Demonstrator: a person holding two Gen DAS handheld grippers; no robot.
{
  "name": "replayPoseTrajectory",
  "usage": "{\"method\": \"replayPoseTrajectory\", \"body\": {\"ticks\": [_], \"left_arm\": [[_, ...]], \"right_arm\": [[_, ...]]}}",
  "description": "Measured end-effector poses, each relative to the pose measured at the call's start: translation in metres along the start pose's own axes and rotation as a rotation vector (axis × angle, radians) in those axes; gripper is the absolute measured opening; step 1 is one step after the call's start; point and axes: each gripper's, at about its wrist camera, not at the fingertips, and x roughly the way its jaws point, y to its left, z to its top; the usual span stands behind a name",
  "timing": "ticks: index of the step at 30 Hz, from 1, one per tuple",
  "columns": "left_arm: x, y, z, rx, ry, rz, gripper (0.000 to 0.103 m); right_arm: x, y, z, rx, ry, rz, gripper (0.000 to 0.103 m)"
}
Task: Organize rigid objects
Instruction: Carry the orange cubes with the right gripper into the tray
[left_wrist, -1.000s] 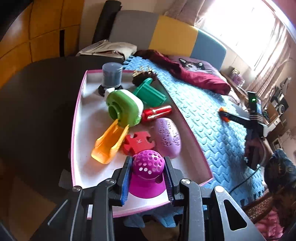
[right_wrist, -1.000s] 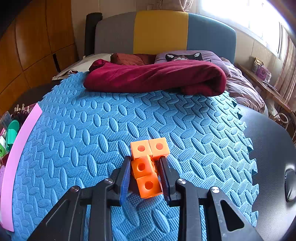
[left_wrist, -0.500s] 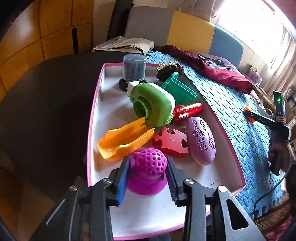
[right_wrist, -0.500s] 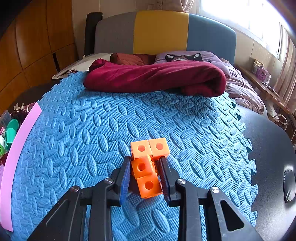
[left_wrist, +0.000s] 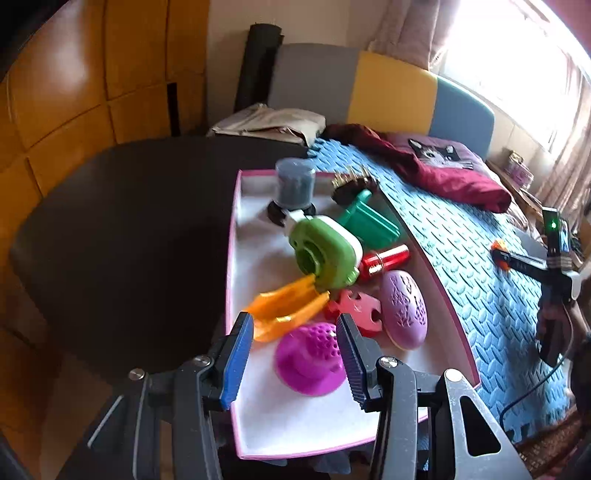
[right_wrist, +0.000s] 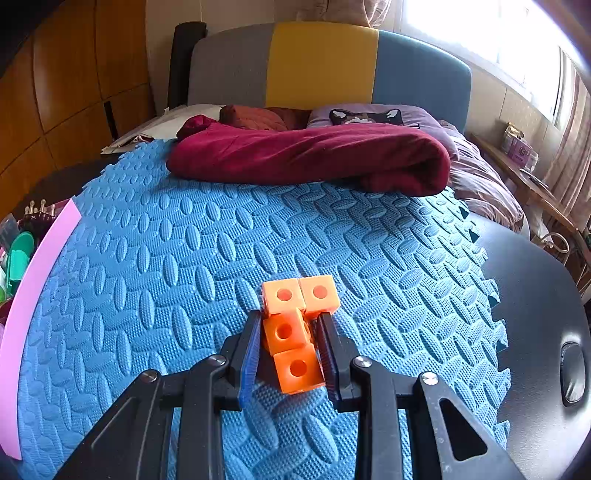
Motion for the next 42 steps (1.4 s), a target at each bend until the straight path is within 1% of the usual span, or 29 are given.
{"method": "replayPoseTrajectory", "body": {"ticks": [7,11,17,23,28,32,36,39,42], "left_arm": [[-0.005,0.013,0.003,-0.029,-0.018,0.024,0.047],[-0.009,0.018,0.002,-0.038,-0.033,0.03,0.048],[-0.013,0.023,0.0,-0.046,-0.052,0.047,0.048],[-0.015,0.03,-0.002,-0.066,-0.054,0.056,0.048],[-0.014,0.031,-0.002,-0.068,-0.052,0.059,0.048],[-0.01,0.033,-0.003,-0.074,-0.043,0.065,0.048],[-0.006,0.037,-0.004,-0.087,-0.033,0.072,0.048],[-0.005,0.042,-0.002,-0.1,-0.036,0.083,0.048],[-0.006,0.051,0.001,-0.121,-0.046,0.101,0.048]], "right_arm": [[-0.005,0.007,-0.006,-0.008,0.009,-0.036,0.026],[-0.011,0.009,-0.008,0.025,0.032,-0.044,0.026],[-0.021,0.018,-0.017,0.081,0.089,0.007,0.026],[-0.036,0.038,-0.029,0.072,0.095,0.067,0.026],[-0.046,0.055,-0.037,0.068,0.099,0.144,0.026],[-0.066,0.072,-0.037,0.052,0.055,0.229,0.026],[-0.092,0.103,-0.034,-0.038,-0.006,0.327,0.026],[-0.108,0.129,-0.033,-0.106,-0.034,0.389,0.026],[-0.124,0.161,-0.034,-0.188,-0.057,0.483,0.026]]}}
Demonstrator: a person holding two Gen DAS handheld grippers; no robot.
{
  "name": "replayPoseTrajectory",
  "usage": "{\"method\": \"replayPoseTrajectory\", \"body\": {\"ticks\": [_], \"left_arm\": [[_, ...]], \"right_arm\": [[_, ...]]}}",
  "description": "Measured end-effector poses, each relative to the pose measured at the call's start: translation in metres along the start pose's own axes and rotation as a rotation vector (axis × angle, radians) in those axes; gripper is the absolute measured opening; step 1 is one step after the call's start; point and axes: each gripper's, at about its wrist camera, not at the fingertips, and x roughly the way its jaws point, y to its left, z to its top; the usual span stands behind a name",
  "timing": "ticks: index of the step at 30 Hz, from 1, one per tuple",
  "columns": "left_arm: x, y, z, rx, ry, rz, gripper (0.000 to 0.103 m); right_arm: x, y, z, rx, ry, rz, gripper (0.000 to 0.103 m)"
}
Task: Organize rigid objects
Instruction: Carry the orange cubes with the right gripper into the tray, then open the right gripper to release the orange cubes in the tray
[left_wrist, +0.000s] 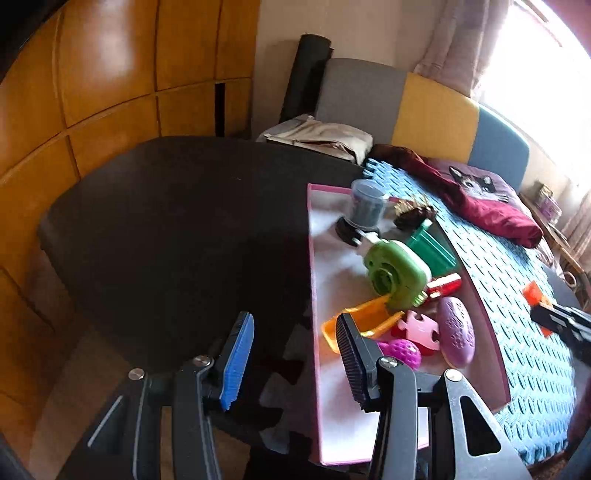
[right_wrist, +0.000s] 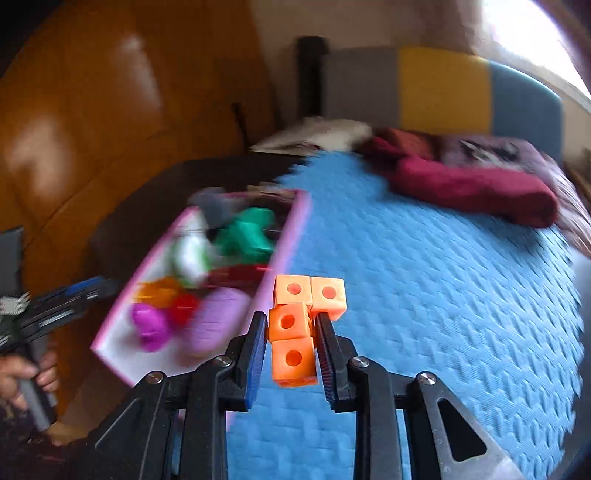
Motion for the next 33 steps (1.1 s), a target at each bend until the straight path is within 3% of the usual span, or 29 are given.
{"method": "replayPoseTrajectory", "body": {"ticks": [4,8,15,21,24,29,33], "left_arm": [[-0.001,0.012,0.002,-0.027,-0.007,0.022,0.048],[0.0,0.016,0.002,-0.036,-0.005,0.028,0.048],[0.005,0.013,-0.002,-0.025,0.011,0.023,0.047],[0.009,0.01,-0.004,-0.015,0.022,0.025,0.051],[0.006,0.008,-0.004,-0.009,0.009,0.027,0.06],[0.002,0.003,-0.004,0.004,-0.001,0.026,0.061],[-0.002,0.002,-0.005,0.009,-0.014,0.03,0.066]], "right_arm": [[0.011,0.042,0.001,-0.103,0.03,0.119,0.026],[0.038,0.08,-0.007,-0.217,0.117,0.189,0.026],[0.089,0.087,-0.025,-0.25,0.251,0.137,0.026],[0.09,0.078,-0.023,-0.212,0.24,0.131,0.027],[0.094,0.074,-0.02,-0.196,0.236,0.122,0.034],[0.088,0.078,-0.024,-0.212,0.232,0.092,0.042],[0.077,0.076,-0.028,-0.196,0.219,0.094,0.043]]}}
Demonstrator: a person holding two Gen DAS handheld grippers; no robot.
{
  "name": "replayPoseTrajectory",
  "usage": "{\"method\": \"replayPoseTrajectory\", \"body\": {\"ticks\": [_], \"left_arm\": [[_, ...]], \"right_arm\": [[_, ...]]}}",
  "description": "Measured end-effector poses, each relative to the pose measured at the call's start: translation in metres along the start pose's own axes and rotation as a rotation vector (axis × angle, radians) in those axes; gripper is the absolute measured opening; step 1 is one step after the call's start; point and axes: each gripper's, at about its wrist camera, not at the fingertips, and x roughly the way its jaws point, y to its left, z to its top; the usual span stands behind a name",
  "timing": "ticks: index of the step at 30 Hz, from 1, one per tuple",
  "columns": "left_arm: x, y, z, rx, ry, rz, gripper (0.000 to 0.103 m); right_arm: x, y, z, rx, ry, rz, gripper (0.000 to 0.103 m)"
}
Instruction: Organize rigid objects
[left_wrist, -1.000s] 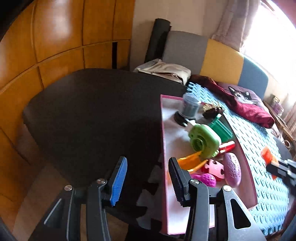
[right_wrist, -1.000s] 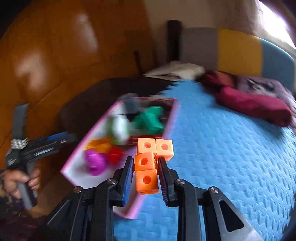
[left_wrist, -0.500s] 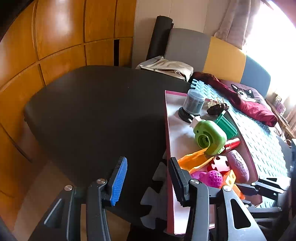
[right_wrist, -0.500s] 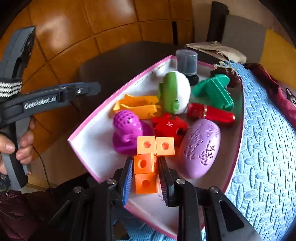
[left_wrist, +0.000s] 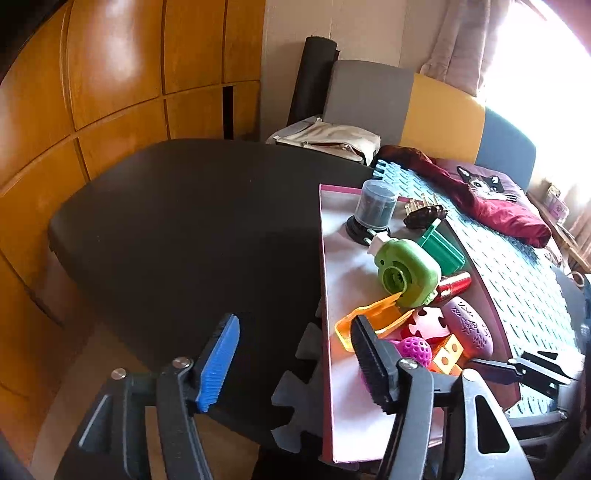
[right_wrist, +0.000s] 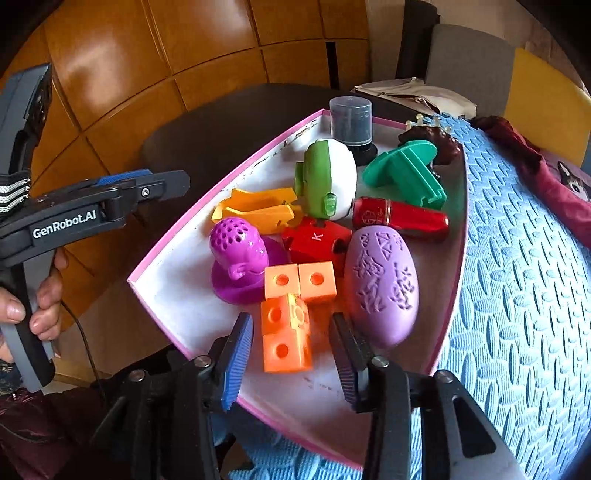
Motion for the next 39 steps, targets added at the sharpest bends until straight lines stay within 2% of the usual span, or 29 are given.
{"method": "replayPoseTrajectory", "body": {"ticks": [5,8,11,13,16,19,27,35,39], "left_arm": [[-0.006,-0.002,0.001,0.005,-0.022,0.017,0.07],[-0.012,-0.004,0.002,0.004,-0.038,0.027,0.075],[-0.021,-0.008,0.003,0.009,-0.069,0.044,0.085],[-0.027,-0.011,0.004,0.007,-0.084,0.054,0.102],[-0.034,-0.013,0.005,-0.003,-0.1,0.053,0.103],[-0.037,-0.017,0.006,0.002,-0.101,0.064,0.103],[-0.043,-0.026,0.004,0.013,-0.124,0.143,0.103],[-0.045,-0.025,0.006,-0.011,-0.128,0.146,0.103],[-0.05,-0.023,0.003,-0.014,-0.165,0.161,0.101]], "right_arm": [[-0.026,0.003,-0.006,0.009,-0.07,-0.002,0.046],[-0.045,0.003,-0.005,0.039,-0.143,-0.032,0.054],[-0.058,0.0,0.002,0.086,-0.216,-0.156,0.06],[-0.06,-0.003,0.01,0.135,-0.257,-0.258,0.061],[-0.057,-0.01,0.018,0.22,-0.276,-0.313,0.062],[-0.051,-0.011,0.017,0.261,-0.268,-0.313,0.062],[-0.048,0.001,0.009,0.237,-0.267,-0.318,0.062],[-0.051,0.0,0.01,0.249,-0.286,-0.327,0.062],[-0.052,0.0,0.01,0.254,-0.291,-0.328,0.062]]}}
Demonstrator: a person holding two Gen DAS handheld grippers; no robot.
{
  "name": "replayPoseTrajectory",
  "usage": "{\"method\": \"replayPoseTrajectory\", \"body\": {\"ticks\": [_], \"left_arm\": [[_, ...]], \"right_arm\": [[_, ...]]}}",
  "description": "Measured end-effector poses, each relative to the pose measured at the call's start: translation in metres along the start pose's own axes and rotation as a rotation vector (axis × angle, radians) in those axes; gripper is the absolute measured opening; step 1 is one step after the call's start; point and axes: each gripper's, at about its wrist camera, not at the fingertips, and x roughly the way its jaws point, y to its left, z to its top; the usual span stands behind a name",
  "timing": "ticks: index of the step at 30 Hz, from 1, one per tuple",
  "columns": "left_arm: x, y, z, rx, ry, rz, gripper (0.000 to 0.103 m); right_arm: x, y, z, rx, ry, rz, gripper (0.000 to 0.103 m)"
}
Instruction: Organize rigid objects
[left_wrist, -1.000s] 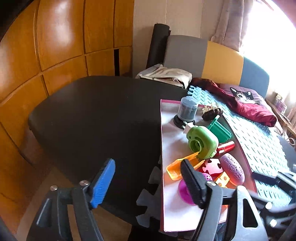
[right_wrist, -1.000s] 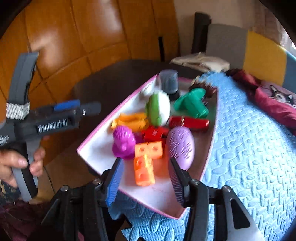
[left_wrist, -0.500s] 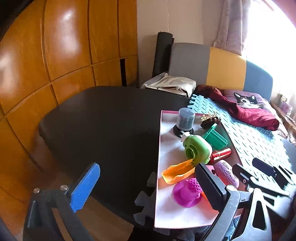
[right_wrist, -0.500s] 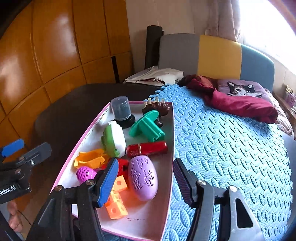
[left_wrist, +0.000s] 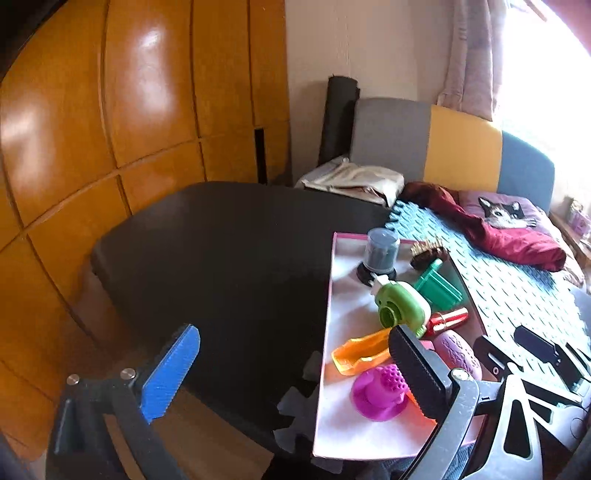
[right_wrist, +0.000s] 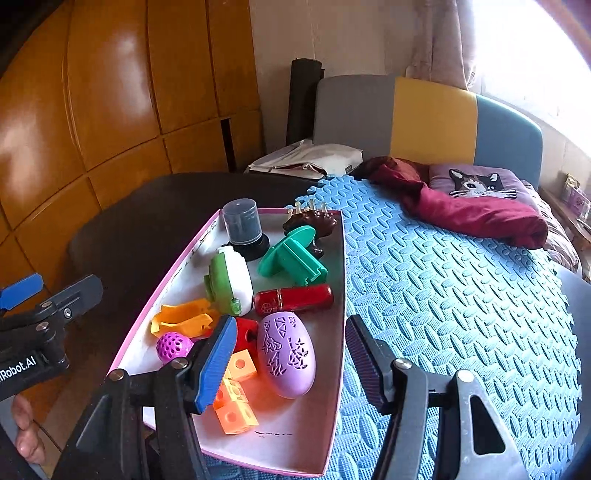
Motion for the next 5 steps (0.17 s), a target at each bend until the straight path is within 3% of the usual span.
{"method": "replayPoseTrajectory", "body": {"ticks": [5], "left_arm": [[0.0009,0.0007,0.0014,0.003,0.007,0.004,0.099]], "right_arm": [[0.0007,-0.002,0.0005,-0.002,0.001,-0.001,0.062]]}}
